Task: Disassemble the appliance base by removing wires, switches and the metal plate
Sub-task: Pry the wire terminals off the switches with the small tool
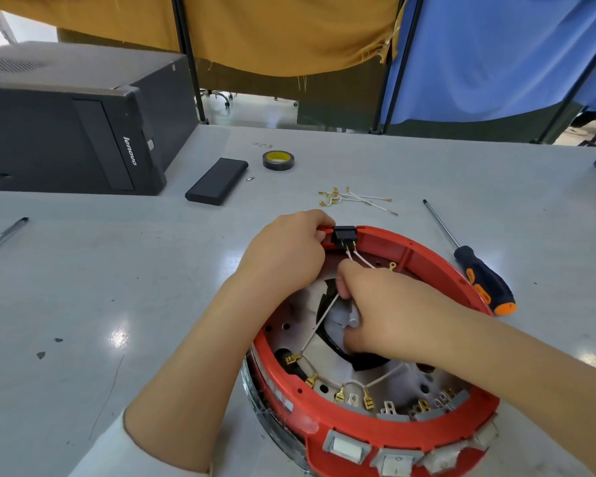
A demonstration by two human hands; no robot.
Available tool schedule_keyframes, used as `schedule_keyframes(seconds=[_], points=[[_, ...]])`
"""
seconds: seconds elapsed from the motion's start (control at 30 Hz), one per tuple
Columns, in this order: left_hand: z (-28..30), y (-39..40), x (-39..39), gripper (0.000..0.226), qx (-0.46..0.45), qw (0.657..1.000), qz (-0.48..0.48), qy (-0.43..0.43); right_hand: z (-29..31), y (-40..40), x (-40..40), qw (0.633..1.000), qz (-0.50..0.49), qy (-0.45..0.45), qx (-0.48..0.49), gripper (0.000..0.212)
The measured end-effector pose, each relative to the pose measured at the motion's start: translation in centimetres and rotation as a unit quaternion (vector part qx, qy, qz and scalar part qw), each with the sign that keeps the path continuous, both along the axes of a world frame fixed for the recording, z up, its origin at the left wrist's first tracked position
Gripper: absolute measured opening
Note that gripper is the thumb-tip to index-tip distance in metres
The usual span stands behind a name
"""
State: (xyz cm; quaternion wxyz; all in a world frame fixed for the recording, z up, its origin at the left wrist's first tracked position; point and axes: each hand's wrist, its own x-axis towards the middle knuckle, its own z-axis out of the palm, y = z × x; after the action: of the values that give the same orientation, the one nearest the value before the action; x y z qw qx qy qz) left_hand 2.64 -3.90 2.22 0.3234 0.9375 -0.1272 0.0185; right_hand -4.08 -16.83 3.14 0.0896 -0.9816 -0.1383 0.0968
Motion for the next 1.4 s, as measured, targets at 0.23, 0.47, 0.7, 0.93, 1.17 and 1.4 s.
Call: schedule_keyframes(seconds=[0.23, 0.47, 0.7, 0.93, 1.17, 1.4], points=[[0.1, 0.1, -0.3, 0.034, 0.001, 1.0, -0.006, 0.005, 0.9, -1.1, -0.4, 0.986, -0.008, 0.068, 0.15, 0.033], [0.4, 0.1, -0.7, 0.031, 0.015, 1.0, -0.016, 0.007, 3.6, -2.5, 1.7, 0.821, -0.07, 0.081, 0.561, 0.031], [0.6, 0.2, -0.9, 0.032, 0.009, 1.0, -0.012, 0.008, 4.9, -4.9, 12.3, 0.78, -0.201, -0.006, 0.593, 0.031], [0.5, 0.2, -0.7, 0.031, 0.008, 1.0, -0.008, 0.003, 0.6, -5.6, 18.7, 0.89, -0.241, 0.05, 0.384, 0.035], [0.5, 0.1, -0.6, 0.03, 0.001, 1.0, -0.003, 0.013, -0.4, -6.2, 20.5, 0.869, -0.302, 0.046, 0.389, 0.032], [0.6, 0.1, -0.8, 0.03, 0.007, 1.0, -0.002, 0.017, -0.5, -6.1, 20.2, 0.875, -0.323, 0.072, 0.352, 0.035]])
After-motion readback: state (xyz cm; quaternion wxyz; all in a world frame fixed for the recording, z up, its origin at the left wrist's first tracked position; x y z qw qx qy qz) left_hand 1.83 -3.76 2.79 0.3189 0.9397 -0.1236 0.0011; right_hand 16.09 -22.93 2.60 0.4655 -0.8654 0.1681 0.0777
